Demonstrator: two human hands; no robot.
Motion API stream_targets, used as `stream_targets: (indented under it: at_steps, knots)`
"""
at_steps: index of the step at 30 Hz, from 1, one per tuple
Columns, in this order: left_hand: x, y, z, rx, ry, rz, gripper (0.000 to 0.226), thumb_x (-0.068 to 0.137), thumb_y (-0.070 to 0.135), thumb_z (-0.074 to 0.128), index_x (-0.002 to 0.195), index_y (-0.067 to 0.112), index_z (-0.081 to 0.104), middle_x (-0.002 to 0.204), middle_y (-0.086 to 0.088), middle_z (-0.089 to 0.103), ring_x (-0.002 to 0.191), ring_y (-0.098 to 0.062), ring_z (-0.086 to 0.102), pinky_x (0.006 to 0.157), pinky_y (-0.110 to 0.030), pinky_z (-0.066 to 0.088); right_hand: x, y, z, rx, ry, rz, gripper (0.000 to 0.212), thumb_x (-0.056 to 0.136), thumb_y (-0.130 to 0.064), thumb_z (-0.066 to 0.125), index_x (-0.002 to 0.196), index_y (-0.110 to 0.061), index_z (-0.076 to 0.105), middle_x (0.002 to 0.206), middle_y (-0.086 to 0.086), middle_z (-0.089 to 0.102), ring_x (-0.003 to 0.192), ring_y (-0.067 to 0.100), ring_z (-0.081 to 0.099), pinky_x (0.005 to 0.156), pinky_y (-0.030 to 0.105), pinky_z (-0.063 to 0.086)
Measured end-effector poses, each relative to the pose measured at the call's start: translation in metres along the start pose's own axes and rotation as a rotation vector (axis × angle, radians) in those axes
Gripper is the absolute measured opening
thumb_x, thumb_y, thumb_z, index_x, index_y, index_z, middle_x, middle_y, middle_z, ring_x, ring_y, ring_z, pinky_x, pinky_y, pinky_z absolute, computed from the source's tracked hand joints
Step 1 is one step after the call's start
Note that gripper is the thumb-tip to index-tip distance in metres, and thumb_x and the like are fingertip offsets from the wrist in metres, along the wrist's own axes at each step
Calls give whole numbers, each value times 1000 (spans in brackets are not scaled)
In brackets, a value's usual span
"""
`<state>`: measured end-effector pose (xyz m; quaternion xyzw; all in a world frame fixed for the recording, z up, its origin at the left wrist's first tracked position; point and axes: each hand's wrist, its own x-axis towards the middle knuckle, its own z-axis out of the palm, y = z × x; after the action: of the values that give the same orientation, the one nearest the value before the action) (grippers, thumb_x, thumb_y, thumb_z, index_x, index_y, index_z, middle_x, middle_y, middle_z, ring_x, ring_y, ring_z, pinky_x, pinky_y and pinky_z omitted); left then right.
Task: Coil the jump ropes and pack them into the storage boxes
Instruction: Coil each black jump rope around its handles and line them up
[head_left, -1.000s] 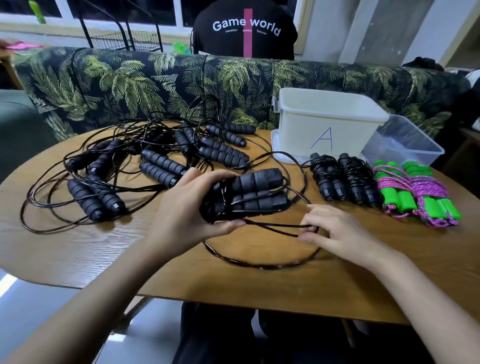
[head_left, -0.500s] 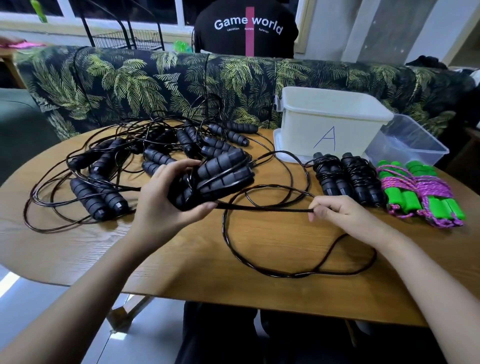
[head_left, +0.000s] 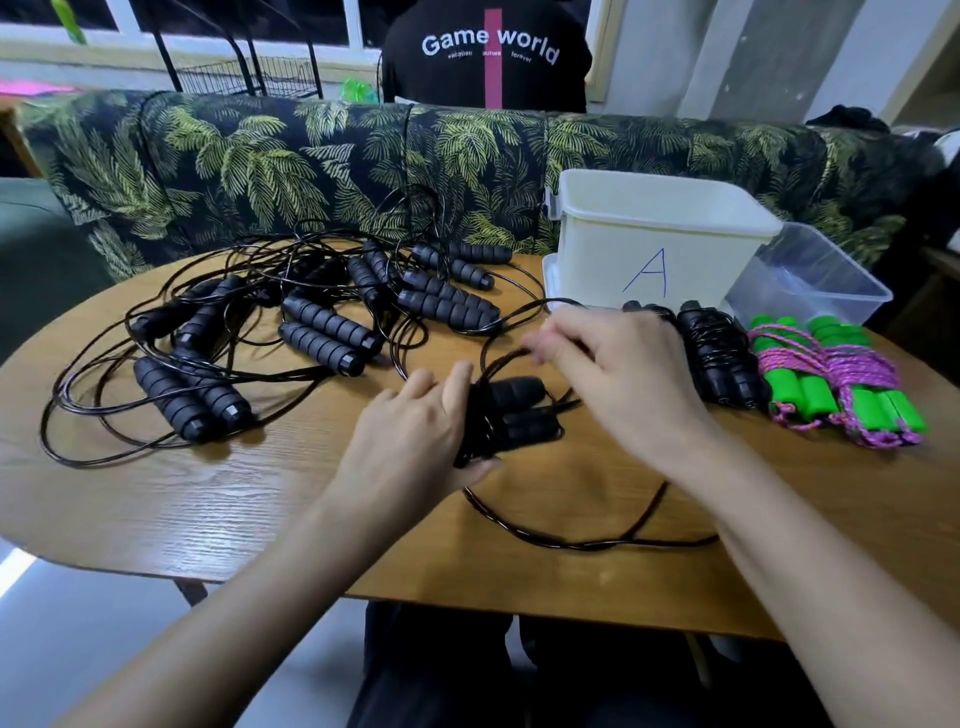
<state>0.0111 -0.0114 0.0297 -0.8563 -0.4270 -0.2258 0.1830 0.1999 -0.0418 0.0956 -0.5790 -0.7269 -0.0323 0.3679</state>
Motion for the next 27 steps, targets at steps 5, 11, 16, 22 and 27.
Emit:
stream_targets:
  at_steps: [5,11,16,22,27]
  knots:
    - [5,-6,-2,76,4,-157,73,73,65,69,117,7,61,82,-5,67,72,-26,62,46,-30,41,-58,-9,5,-73,1,-96,38,97,-41,43,82,-22,73,55,-13,58,50,10,54,54,23,35]
    - [12,-9,-10,-83,11,-279,85,69,81,46,124,17,57,97,-4,68,84,-29,65,57,-27,32,-88,3,15,-124,53,-154,34,101,-33,44,95,-18,73,68,-8,66,53,16,58,47,32,47]
    - [12,-20,-5,-328,5,-274,104,58,94,44,132,21,52,115,1,68,104,-25,63,67,-31,43,-95,14,34,-246,10,-180,29,98,-22,50,114,-11,71,67,-7,53,52,11,49,49,22,33]
    - [10,-7,-5,-645,4,-323,98,52,90,56,127,27,54,108,11,67,101,-14,64,76,-34,51,-99,15,71,-418,12,-327,46,82,-6,76,126,-3,64,72,-1,54,60,14,55,51,29,38]
    - [8,-13,-3,-472,138,-295,80,62,79,59,124,29,54,102,10,65,96,-16,61,71,-34,51,-90,33,68,-420,34,-358,31,96,-24,61,125,-13,65,78,-3,62,64,16,61,50,30,46]
